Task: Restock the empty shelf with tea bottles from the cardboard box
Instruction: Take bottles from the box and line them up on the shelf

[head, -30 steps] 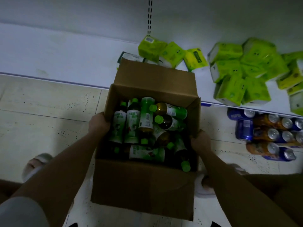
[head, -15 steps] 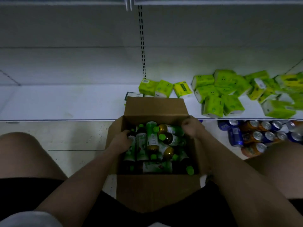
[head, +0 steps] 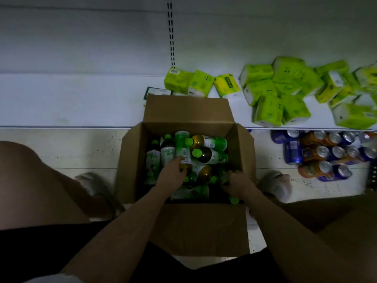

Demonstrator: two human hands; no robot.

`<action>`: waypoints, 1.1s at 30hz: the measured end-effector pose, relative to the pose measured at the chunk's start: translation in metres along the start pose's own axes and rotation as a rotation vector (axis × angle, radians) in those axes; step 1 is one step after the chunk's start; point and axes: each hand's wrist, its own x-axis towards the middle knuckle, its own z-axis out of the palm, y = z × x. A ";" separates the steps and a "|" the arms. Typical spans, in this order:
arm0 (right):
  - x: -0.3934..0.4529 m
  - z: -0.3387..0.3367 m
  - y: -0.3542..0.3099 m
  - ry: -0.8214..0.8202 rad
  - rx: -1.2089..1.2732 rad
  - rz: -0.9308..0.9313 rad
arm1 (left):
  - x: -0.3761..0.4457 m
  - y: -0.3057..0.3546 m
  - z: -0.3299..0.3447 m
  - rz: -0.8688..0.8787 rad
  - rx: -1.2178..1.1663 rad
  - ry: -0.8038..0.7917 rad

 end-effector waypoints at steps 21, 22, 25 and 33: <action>-0.058 -0.130 -0.041 -0.163 0.262 -0.197 | -0.021 0.063 -0.014 0.408 0.042 -0.262; -0.061 -0.129 -0.052 -0.147 0.301 -0.253 | -0.023 0.061 -0.011 0.402 0.002 -0.236; -0.059 -0.118 -0.073 -0.141 0.440 -0.399 | -0.027 0.047 -0.016 0.355 -0.017 -0.140; -0.017 -0.104 -0.055 0.045 1.171 -0.050 | -0.030 0.008 -0.033 0.070 -0.437 0.153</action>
